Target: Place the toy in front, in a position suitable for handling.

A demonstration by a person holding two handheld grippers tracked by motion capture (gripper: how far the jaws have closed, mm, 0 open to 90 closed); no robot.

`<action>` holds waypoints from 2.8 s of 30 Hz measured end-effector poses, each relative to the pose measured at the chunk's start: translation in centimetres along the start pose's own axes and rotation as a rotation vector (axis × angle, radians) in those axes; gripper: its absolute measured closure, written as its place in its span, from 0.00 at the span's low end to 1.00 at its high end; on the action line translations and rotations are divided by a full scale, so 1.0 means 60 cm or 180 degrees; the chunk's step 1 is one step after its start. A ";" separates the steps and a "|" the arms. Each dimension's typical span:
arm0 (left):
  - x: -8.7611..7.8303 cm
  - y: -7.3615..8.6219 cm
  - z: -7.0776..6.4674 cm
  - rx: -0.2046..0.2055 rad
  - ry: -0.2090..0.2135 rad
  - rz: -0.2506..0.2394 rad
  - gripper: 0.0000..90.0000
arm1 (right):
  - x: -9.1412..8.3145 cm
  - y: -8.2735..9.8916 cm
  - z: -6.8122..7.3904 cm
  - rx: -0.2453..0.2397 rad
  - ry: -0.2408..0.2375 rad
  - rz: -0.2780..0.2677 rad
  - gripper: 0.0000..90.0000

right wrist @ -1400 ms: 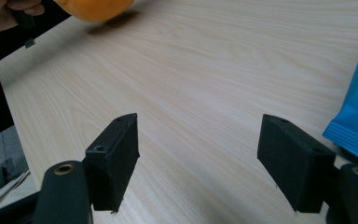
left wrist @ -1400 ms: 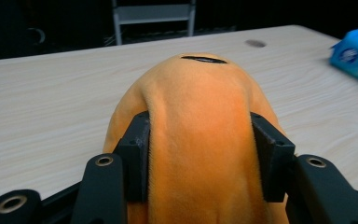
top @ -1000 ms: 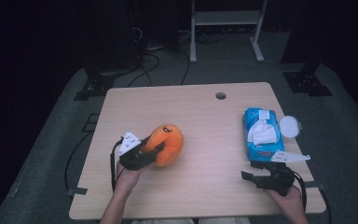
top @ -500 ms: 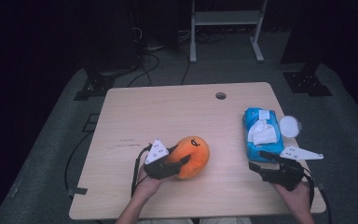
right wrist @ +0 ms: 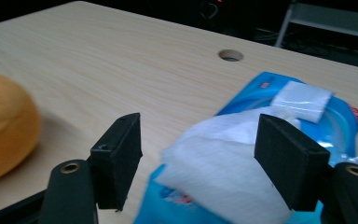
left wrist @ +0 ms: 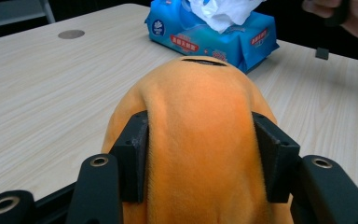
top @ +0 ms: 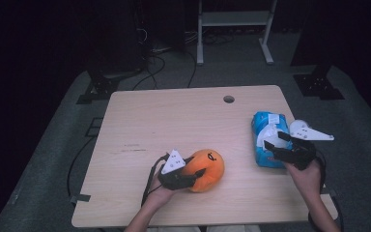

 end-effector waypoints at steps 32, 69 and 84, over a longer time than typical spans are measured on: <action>0.001 0.012 -0.005 0.0174 0.0090 0.0088 0.30 | 0.041 0.042 -0.063 0.0416 0.0582 0.0357 0.95; -0.033 0.004 0.014 0.0108 0.0031 0.0155 0.18 | -0.019 -0.065 -0.026 0.0680 0.0122 -0.0257 0.97; -0.033 0.009 0.017 0.0059 0.0037 0.0151 0.18 | -0.056 -0.149 0.083 0.0501 -0.0561 -0.0631 0.97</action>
Point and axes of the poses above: each handheld gripper's, and its own axes: x roughly forward along the jaws, y roughly out of its underside, z roughly to its left, the point moved 6 cm from there along x, roughly forward along the jaws, and after that the axes turned 15 degrees about -z, right-handed, at the moved point
